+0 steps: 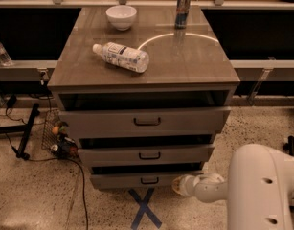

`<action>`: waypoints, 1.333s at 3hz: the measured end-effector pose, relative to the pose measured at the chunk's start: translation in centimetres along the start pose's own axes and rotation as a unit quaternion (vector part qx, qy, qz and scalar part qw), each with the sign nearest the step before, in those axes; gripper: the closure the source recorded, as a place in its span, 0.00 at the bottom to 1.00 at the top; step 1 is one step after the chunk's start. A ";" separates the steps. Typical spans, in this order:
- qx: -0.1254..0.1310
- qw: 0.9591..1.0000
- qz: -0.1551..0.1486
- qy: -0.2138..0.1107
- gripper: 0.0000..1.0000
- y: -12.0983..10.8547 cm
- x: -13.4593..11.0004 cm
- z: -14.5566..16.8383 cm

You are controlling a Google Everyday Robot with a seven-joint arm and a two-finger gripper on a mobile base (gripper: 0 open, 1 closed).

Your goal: Close bottom drawer

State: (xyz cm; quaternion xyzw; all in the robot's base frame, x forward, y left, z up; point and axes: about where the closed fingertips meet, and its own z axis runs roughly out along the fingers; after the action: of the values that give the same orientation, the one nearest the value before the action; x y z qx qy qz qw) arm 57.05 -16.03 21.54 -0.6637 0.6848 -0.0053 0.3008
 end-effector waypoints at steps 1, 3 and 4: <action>-0.017 0.999 0.014 0.039 1.00 0.8 3.0 -4.3; -0.024 0.996 0.035 0.075 1.00 0.9 1.5 -17.4; 0.010 0.997 0.058 0.054 1.00 1.2 -0.6 -22.2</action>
Offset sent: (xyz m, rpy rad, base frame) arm -0.0997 -0.0944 0.1447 -0.1843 0.1155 -0.1402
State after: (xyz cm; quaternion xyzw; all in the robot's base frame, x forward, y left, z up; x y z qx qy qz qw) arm 46.61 -24.06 39.47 -0.6185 0.7372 -0.0304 0.2703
